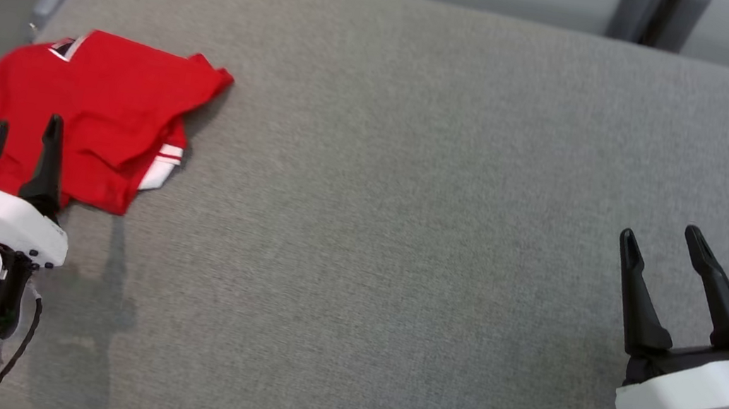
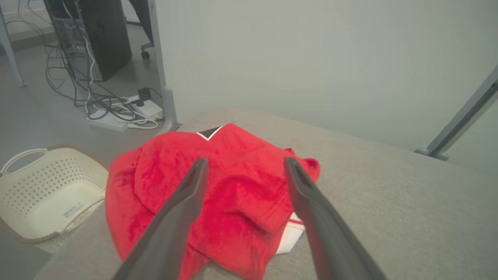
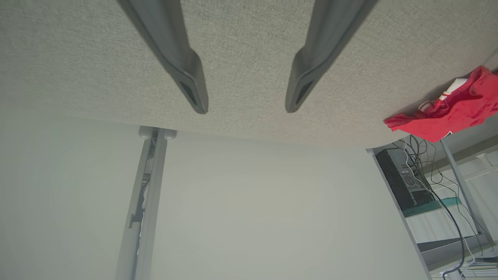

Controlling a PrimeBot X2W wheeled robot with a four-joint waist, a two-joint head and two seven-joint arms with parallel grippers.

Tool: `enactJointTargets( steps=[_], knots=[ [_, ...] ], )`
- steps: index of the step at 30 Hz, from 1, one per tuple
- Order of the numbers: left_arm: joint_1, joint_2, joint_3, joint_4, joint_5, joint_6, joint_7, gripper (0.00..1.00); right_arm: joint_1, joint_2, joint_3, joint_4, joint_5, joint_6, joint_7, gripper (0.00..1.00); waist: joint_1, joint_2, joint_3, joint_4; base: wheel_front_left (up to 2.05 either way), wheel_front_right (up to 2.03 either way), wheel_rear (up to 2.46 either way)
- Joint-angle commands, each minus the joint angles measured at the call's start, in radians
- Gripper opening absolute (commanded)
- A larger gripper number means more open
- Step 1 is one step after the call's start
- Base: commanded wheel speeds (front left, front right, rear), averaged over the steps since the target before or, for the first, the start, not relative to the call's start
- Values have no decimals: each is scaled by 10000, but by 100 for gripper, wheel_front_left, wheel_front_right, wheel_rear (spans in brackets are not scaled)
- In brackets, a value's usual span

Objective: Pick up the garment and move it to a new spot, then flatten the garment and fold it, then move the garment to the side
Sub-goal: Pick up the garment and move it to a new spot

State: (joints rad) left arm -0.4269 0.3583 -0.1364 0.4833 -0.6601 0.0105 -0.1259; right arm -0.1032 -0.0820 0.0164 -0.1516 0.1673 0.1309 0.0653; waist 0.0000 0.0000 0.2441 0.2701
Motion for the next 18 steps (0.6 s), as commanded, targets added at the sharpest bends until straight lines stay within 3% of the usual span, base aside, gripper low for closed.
enactJointTargets(
  steps=[1, 6, 13, 14, 15, 18],
  knots=[
    [-507, -22, -28, 792, -115, -234, 80, 100, -247, -79, 12, -48, -63, -3, 7, 100, 0, 0, 918, -600, 0, 0, 0],
    [-1611, -192, -138, 3298, -458, -825, 331, 100, -616, -133, 75, -50, -112, -3, -45, 100, 0, 0, 1675, -915, 0, 0, 0],
    [-2576, -394, -270, 5405, -648, -1127, 500, 100, -935, -200, 89, 4, -126, -3, -112, 100, 0, 0, 2093, -1044, 0, 0, 0],
    [-2671, -453, -267, 5673, -677, -1158, 465, 83, -967, -194, 98, 30, -114, -3, -121, 100, 0, 0, 2108, -1051, 0, 0, 0],
    [-2750, -504, -261, 5885, -716, -1217, 412, 0, -983, -189, 105, 55, -108, -3, -127, 100, 0, 0, 2113, -1056, 0, 0, 0],
    [-3024, -382, -286, 6242, -669, -1283, -139, 0, -1022, -162, 105, 159, -76, -3, -184, 100, 0, 0, 2018, -1062, 0, 0, 0]
  ],
)
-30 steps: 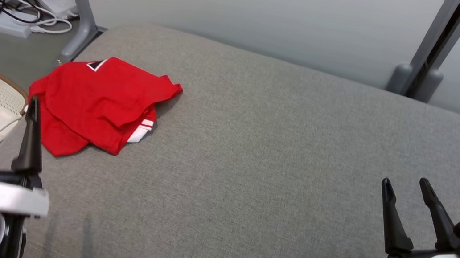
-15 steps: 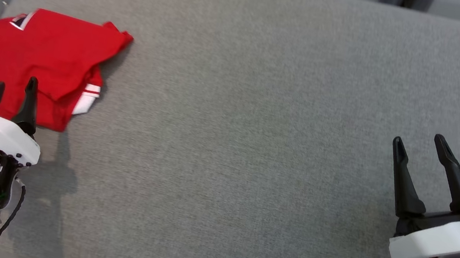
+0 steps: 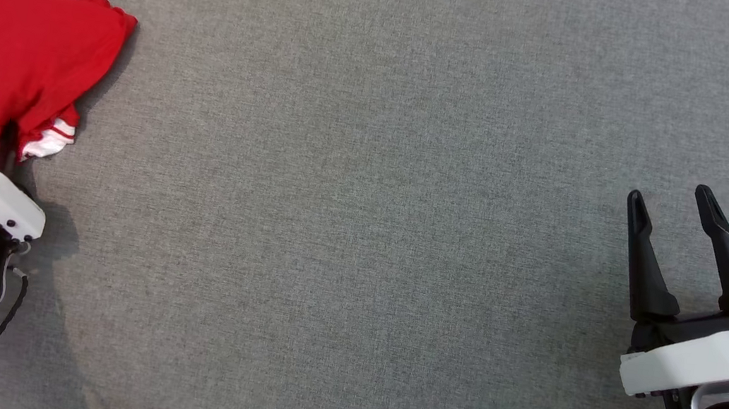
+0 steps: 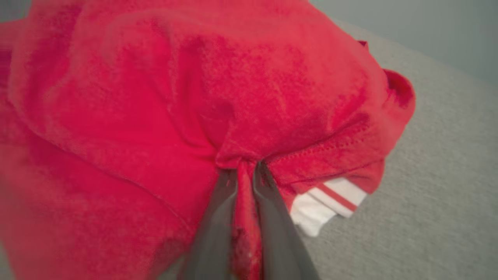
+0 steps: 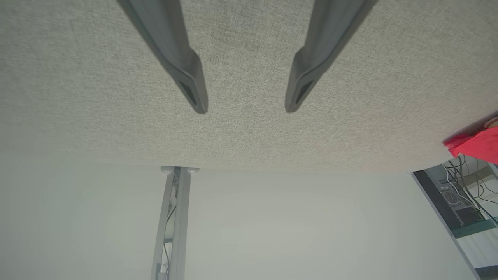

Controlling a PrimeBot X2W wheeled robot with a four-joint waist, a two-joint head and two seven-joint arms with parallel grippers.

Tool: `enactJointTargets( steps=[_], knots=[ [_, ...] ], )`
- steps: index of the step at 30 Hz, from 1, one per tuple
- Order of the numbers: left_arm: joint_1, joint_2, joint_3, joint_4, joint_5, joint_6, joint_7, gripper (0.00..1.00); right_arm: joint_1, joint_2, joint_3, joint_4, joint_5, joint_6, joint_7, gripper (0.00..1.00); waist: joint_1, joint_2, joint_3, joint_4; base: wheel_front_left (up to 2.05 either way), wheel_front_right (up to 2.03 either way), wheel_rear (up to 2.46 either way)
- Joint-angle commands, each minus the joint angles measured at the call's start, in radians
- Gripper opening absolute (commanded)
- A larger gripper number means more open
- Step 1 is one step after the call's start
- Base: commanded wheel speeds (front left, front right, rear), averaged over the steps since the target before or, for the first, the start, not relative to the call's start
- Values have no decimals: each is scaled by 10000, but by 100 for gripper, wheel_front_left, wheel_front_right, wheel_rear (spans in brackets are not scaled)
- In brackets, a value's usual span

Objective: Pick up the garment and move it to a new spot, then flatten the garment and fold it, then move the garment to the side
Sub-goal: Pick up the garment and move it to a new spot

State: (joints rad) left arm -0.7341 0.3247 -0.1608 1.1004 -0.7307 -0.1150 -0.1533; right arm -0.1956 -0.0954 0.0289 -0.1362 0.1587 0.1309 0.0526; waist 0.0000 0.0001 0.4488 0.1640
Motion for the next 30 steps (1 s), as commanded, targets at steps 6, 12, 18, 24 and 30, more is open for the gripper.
enactJointTargets(
  steps=[6, 12, 18, 24, 30],
  knots=[
    [-374, 323, 43, -113, 252, -61, -949, 0, 64, 43, -168, 152, 34, -3, -228, 100, 0, -1, -559, 6, 0, 0, 0],
    [296, 653, 782, -2063, 837, 524, -1094, 0, 350, 122, -323, 363, 68, -3, -394, 100, 0, -1, -1497, -60, 0, 0, 0],
    [2138, 451, 1651, -5149, 1468, 1261, -1093, 0, 805, 225, -262, 528, 205, -3, -553, 100, 0, -1, -2527, -395, 0, 0, 0],
    [4456, 130, 1591, -7917, 1844, 2121, -890, 0, 1215, 299, -133, 703, 341, -3, -734, 100, 0, -1, -3333, -1002, 0, 0, 0],
    [6457, -158, 1003, -10546, 2170, 2879, 98, 0, 1378, 282, 217, 675, 419, -3, -735, 100, 0, -1, -3843, -1776, 0, 0, 0]
  ],
)
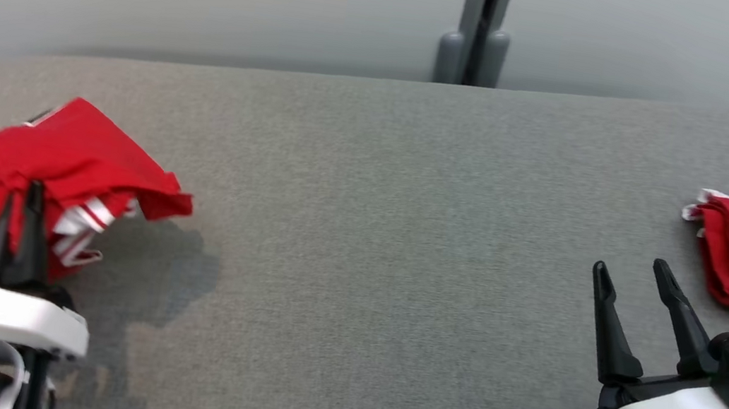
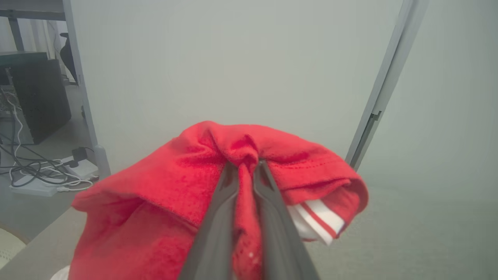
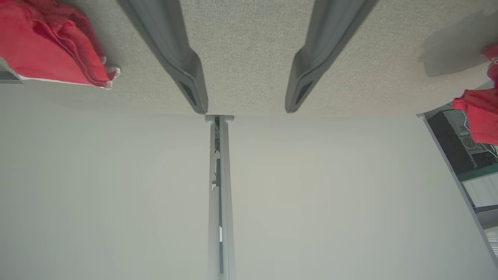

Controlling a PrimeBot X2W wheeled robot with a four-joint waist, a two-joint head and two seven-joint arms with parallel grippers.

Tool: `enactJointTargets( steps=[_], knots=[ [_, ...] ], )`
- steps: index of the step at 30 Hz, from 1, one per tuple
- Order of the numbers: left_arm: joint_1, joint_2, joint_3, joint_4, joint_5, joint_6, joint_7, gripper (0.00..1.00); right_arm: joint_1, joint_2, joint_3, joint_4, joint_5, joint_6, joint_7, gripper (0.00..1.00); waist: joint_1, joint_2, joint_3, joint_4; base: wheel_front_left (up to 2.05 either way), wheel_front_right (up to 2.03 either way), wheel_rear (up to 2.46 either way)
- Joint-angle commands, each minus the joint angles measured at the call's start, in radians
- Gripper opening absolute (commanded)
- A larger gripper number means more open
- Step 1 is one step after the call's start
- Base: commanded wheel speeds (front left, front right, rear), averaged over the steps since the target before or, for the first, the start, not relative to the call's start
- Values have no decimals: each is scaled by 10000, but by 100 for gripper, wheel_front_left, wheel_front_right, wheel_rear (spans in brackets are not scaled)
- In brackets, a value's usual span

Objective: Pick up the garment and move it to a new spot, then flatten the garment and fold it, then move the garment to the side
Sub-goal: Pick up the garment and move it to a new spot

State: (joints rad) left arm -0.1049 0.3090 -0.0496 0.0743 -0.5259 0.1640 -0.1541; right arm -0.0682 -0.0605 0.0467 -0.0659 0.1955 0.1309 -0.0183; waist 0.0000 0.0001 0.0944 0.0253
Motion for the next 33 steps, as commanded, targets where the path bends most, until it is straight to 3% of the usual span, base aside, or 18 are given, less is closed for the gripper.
enactJointTargets(
  steps=[1, 8, 12, 21, 31, 33],
  knots=[
    [313, -51, -227, -528, 169, 151, 246, 0, 94, -100, 90, -55, 58, -3, -10, 100, 0, -1, -308, -480, 0, 0, 0],
    [432, -328, -1100, -1076, 447, 156, 796, 0, -111, -172, 268, -253, -27, -3, -114, 100, 0, -1, -198, -1142, 0, 0, 0],
    [-69, -566, -1759, -672, 547, -147, 1012, 0, -246, -144, 352, -259, -13, -3, -162, 100, 0, -1, 21, -1699, 0, 0, 0],
    [-1685, -1480, -3074, 1552, 738, -1056, 863, 0, -575, -33, 406, -76, 78, -3, -510, 100, 0, -1, 779, -2915, 0, 0, 0],
    [-3229, -2105, -3794, 4244, 692, -1939, 530, 0, -824, 57, 461, 267, 233, -3, -927, 100, 0, -1, 1443, -3375, 0, 0, 0],
    [-3397, -2167, -3906, 4564, 687, -2053, 371, 65, -823, 66, 438, 357, 249, -3, -985, 100, 0, -1, 1451, -3375, 0, 0, 0]
  ],
)
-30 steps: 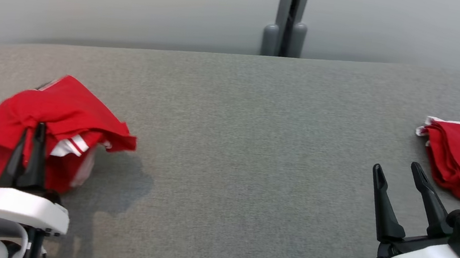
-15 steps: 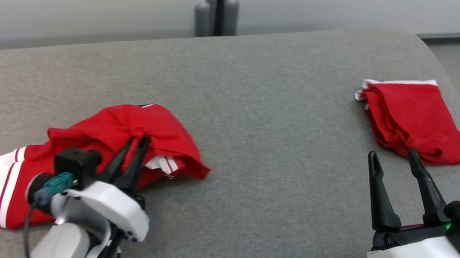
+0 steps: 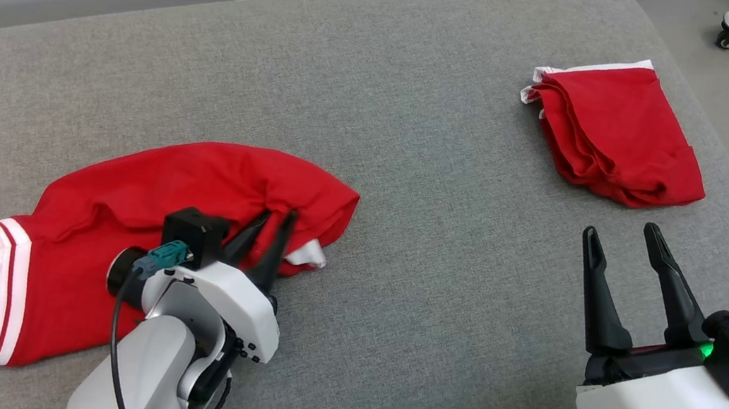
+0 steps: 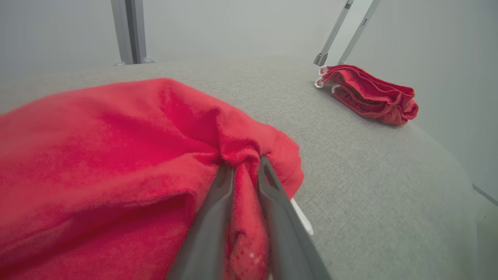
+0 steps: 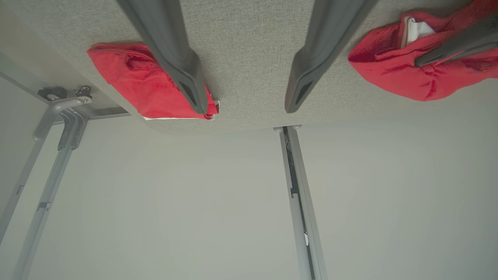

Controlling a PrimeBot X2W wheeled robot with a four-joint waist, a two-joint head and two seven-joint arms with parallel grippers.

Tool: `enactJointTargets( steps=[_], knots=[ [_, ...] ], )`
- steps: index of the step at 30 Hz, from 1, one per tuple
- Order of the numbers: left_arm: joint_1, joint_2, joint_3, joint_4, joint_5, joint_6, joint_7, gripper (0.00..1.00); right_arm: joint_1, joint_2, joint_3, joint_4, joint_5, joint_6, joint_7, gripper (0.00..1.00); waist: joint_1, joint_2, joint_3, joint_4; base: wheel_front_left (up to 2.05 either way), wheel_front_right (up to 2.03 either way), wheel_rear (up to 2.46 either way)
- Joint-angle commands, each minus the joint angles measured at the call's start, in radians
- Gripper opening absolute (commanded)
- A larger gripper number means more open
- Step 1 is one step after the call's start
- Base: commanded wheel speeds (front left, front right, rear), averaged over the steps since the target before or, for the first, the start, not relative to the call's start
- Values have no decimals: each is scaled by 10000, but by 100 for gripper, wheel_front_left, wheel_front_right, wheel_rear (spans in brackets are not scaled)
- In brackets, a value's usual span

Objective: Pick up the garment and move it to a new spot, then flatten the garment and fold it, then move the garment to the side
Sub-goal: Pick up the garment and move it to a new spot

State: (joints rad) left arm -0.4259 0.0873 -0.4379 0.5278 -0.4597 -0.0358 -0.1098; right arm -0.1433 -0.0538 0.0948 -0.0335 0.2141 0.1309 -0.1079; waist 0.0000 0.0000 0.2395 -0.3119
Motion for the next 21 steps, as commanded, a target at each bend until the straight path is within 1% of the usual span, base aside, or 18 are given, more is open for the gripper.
enactJointTargets(
  steps=[1, 3, 6, 10, 13, 17, 18, 19, 21],
  knots=[
    [-236, 15, -79, 116, 39, -114, -184, 100, -80, 0, -61, 65, 53, -3, -105, 100, 0, 0, -9, 8, 0, 0, 0],
    [-196, -38, -166, 201, -37, -248, -410, 100, -69, 2, -125, 141, 12, -3, -135, 100, 0, 0, -89, 68, 0, 0, 0],
    [-54, -27, -209, -23, -2, -323, -833, 100, -33, 9, -204, 205, -27, -3, -183, 100, 0, 0, -252, 223, 0, 0, 0],
    [340, 179, -120, -655, 66, -246, -1159, 100, 71, 11, -287, 257, -115, -3, -148, 100, 0, 0, -494, 551, 0, 0, 0],
    [698, 418, 80, -1276, 31, -65, -1266, 100, 126, 9, -357, 269, -146, -3, -90, 100, 0, 0, -643, 855, 0, 0, 0],
    [1197, 882, 595, -2092, -29, 411, -1341, 100, 297, 8, -454, 223, -202, -3, -11, 100, 0, 0, -837, 1326, 0, 0, 0],
    [1335, 998, 737, -2274, -74, 507, -1354, 100, 316, 9, -478, 206, -211, -3, 15, 100, 0, 0, -885, 1444, 0, 0, 0],
    [1335, 998, 737, -2274, -74, 507, -1354, 100, 316, 9, -478, 206, -211, -3, 15, 100, 0, 0, -885, 1444, 0, 0, 0],
    [1567, 1232, 1048, -2604, -142, 719, -1367, 100, 365, 1, -553, 160, -243, -3, 84, 100, 0, 0, -980, 1660, 0, 0, 0]
  ],
)
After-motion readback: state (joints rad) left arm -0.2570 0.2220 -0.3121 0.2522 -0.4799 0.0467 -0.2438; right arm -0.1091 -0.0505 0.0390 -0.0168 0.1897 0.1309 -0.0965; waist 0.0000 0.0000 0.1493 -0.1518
